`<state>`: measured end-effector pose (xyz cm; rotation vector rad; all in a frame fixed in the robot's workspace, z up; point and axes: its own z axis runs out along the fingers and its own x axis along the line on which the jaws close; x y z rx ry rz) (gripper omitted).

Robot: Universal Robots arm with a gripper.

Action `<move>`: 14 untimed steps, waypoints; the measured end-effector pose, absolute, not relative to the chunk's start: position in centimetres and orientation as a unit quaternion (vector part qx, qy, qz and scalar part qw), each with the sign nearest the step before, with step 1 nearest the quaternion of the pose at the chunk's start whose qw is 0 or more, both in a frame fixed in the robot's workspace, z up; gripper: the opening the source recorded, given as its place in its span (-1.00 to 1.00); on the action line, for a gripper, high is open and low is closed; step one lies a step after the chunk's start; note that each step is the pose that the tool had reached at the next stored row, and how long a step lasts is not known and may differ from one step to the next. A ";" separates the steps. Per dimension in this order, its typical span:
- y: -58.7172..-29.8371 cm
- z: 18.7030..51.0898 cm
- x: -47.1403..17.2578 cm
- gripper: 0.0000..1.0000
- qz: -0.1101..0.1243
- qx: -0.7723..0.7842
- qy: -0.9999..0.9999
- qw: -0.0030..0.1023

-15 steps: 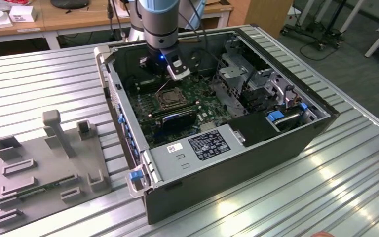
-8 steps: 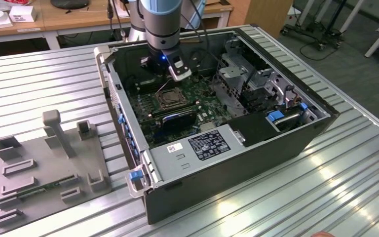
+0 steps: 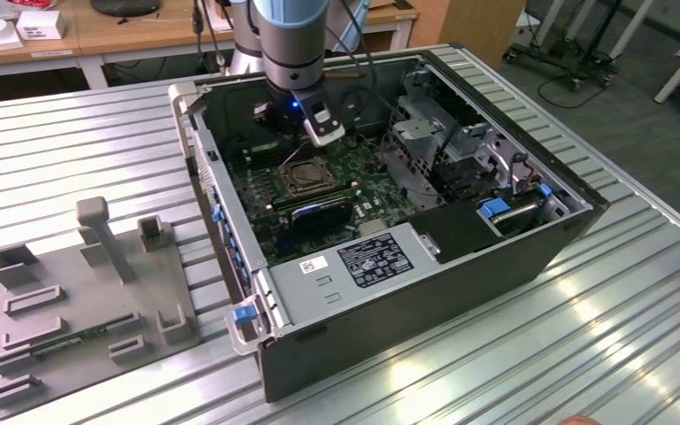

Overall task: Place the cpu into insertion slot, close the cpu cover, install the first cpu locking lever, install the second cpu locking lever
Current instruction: 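Install the first cpu locking lever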

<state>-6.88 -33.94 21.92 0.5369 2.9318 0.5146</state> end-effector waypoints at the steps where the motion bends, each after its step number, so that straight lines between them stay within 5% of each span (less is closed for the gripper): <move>1: -33.9 21.9 -6.9 -0.79 0.170 0.177 0.968 0.058; 14: -34.0 21.5 -6.7 -0.79 0.171 0.177 0.967 0.058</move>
